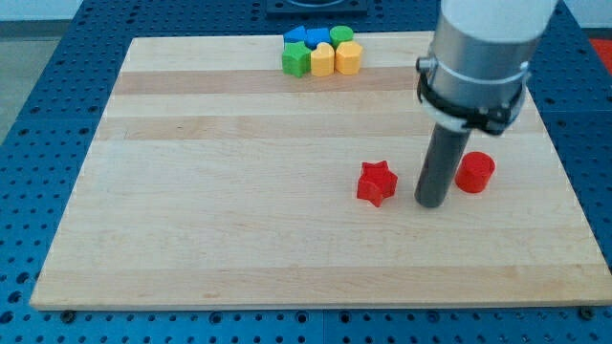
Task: Push the red star into the group of blocks
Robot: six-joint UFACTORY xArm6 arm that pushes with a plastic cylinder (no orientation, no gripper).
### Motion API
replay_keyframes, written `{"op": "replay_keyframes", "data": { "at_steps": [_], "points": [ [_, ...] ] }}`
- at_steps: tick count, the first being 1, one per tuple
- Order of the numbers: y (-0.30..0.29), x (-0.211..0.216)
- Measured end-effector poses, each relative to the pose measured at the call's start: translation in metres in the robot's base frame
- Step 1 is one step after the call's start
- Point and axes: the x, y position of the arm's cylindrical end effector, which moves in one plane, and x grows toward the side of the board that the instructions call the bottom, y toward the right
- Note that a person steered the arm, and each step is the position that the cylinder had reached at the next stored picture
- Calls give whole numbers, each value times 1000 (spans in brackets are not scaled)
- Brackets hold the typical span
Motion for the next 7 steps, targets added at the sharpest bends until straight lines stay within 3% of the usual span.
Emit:
{"op": "replay_keyframes", "data": {
  "at_steps": [1,3,4,6,7],
  "points": [
    [-41,-13],
    [-95,-118],
    [-95,-123],
    [-90,-69],
    [-126,-76]
  ]
}}
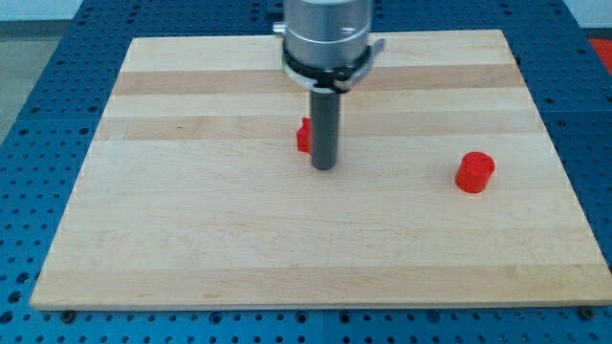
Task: Push the red star into the group of blocks
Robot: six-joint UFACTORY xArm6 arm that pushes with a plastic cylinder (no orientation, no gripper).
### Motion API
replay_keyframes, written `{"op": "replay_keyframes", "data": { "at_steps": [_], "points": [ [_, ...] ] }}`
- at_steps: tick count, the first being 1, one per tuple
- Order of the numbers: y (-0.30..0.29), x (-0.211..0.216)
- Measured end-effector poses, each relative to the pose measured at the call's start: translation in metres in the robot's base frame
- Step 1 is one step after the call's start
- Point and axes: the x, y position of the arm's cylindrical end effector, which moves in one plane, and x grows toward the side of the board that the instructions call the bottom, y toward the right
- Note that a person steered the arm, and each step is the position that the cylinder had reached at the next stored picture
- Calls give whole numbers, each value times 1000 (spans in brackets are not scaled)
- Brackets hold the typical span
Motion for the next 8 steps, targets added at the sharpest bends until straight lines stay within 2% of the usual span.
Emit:
{"op": "replay_keyframes", "data": {
  "at_steps": [2,3,4,5,7,8],
  "points": [
    [-2,-90],
    [-2,-95],
    [-2,-70],
    [-29,-53],
    [-16,-110],
    [-10,-117]
  ]
}}
